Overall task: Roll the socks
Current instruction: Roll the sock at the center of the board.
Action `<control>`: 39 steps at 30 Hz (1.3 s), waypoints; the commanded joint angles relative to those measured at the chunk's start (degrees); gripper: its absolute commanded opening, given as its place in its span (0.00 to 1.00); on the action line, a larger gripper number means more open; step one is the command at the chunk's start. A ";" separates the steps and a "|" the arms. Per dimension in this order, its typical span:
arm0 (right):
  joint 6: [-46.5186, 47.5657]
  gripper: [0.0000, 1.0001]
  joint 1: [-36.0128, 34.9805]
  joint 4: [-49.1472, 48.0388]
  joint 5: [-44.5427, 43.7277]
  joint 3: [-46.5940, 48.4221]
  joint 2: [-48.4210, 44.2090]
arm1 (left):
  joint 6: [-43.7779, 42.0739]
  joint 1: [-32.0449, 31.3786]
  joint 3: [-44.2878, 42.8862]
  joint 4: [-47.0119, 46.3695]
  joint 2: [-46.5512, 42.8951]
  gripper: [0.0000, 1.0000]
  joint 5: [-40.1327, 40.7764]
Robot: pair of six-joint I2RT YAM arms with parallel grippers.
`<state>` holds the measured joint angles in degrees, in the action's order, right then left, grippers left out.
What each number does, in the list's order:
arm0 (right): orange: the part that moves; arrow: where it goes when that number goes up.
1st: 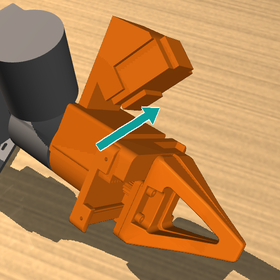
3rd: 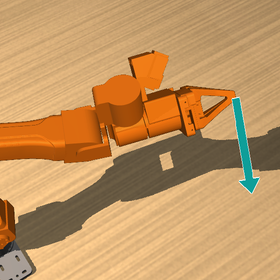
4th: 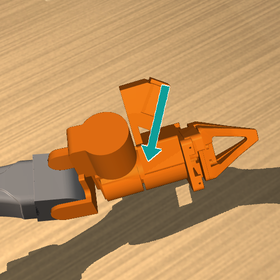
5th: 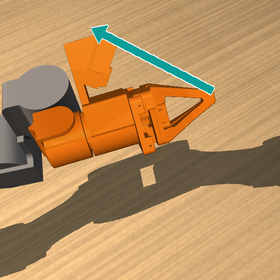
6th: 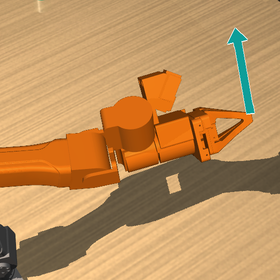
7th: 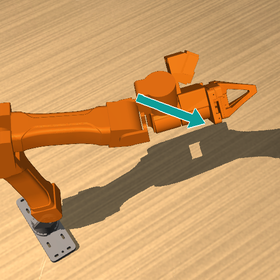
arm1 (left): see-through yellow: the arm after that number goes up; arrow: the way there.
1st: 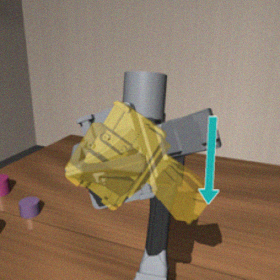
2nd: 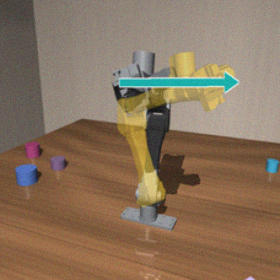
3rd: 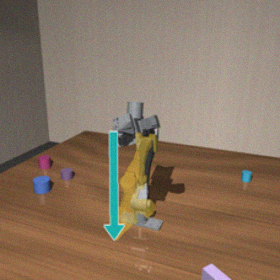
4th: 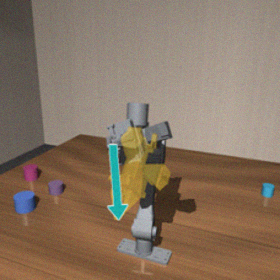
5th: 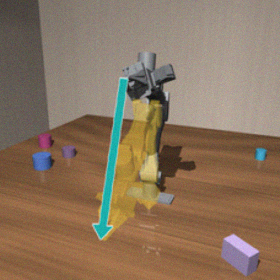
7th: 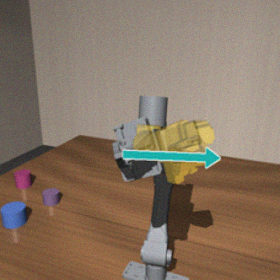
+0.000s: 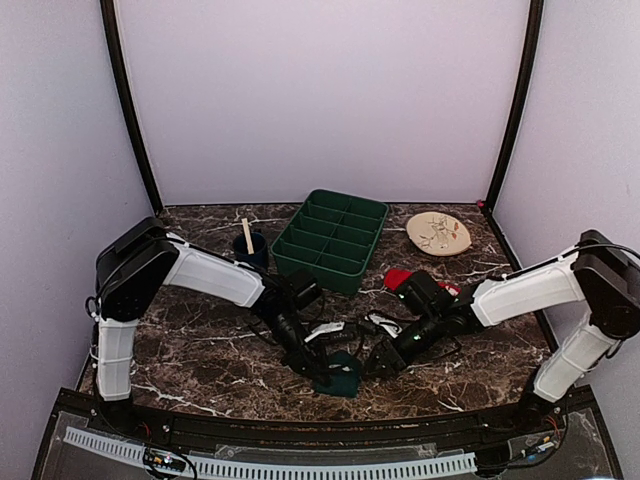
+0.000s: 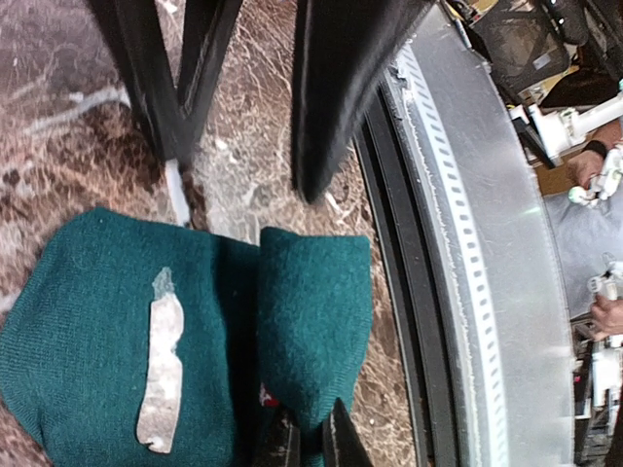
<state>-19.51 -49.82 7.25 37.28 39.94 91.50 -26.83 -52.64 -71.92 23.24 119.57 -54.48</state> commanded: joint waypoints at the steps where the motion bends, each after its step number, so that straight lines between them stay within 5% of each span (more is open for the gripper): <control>1: -2.06 0.43 0.38 -5.20 -8.70 -3.92 -4.84 | -0.94 0.78 -1.94 8.23 1.46 0.01 -2.81; 9: -2.69 0.43 -1.30 -10.68 -16.59 -9.17 -11.63 | -0.46 1.14 -3.67 11.95 3.39 0.01 -5.32; 16: 1.58 0.44 -9.61 -10.72 -23.84 -7.40 -13.44 | -0.85 1.38 -5.44 15.21 5.37 0.01 -6.99; 28: 6.28 0.49 -20.59 -8.82 -28.59 0.43 -6.17 | -1.13 2.43 -4.85 16.23 6.46 0.01 -9.44; 39: 8.91 0.51 -22.04 -7.24 -30.88 3.98 0.67 | -1.71 3.33 -4.98 16.74 6.54 0.02 -11.48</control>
<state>-12.36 -71.22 -0.51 8.71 42.13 90.37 -27.03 -49.80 -76.84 38.04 125.71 -64.27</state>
